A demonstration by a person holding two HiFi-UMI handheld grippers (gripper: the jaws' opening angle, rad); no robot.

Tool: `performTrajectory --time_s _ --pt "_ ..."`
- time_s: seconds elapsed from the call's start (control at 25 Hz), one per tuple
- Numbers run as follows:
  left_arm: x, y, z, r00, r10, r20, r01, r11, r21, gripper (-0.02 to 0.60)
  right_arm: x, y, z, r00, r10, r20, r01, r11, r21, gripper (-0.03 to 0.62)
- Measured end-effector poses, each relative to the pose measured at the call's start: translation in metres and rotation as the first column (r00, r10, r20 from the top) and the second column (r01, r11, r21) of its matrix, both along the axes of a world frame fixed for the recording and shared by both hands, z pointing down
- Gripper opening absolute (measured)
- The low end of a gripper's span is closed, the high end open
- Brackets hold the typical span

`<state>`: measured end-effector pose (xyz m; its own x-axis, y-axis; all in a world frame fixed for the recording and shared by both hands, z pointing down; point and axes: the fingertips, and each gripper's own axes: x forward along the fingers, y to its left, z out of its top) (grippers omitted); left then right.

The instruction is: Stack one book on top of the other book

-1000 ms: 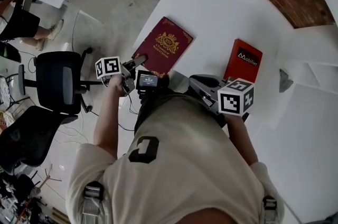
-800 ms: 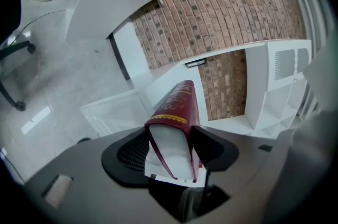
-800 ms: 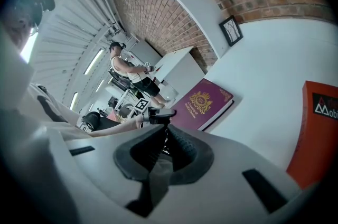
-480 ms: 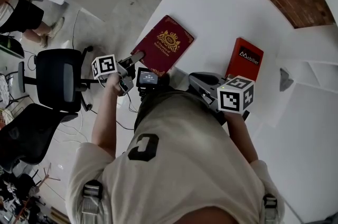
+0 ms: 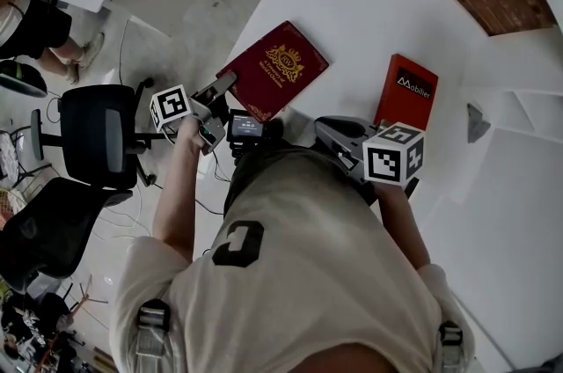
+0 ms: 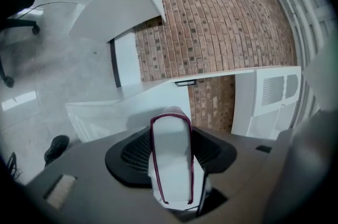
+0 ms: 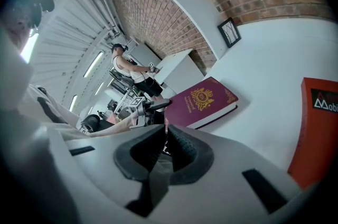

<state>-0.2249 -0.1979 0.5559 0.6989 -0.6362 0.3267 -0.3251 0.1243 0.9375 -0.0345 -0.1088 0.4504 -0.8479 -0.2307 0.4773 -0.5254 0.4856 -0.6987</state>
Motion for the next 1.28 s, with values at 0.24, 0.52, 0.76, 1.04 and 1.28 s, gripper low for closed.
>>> performTrajectory --time_s 0.24,0.52,0.76,1.04,1.28 --pt "0.006 -0.008 -0.020 0.990 -0.083 -0.112 0.086 0.996 0.018 0.218 0.002 0.001 -0.001 1.000 -0.006 0.002 0.006 1.000 0.005 0.012" --pt "0.008 -0.010 -0.025 0.991 -0.084 -0.107 0.090 0.995 0.048 0.218 0.002 0.001 0.000 1.000 -0.006 -0.005 0.006 1.000 0.002 0.012" --pt "0.010 -0.011 -0.024 0.991 -0.055 -0.124 0.062 0.996 0.057 0.218 -0.002 0.008 0.003 1.000 0.011 -0.028 -0.011 1.000 -0.012 0.012" --pt "0.018 -0.013 -0.023 0.988 -0.001 -0.152 0.007 0.999 0.039 0.218 -0.004 0.024 0.007 0.995 0.092 -0.040 -0.094 0.994 -0.051 0.012" --pt "0.043 -0.020 -0.022 0.990 0.073 -0.118 -0.067 0.996 0.050 0.218 0.016 0.029 0.007 0.984 0.177 -0.028 -0.178 0.983 -0.040 0.012"
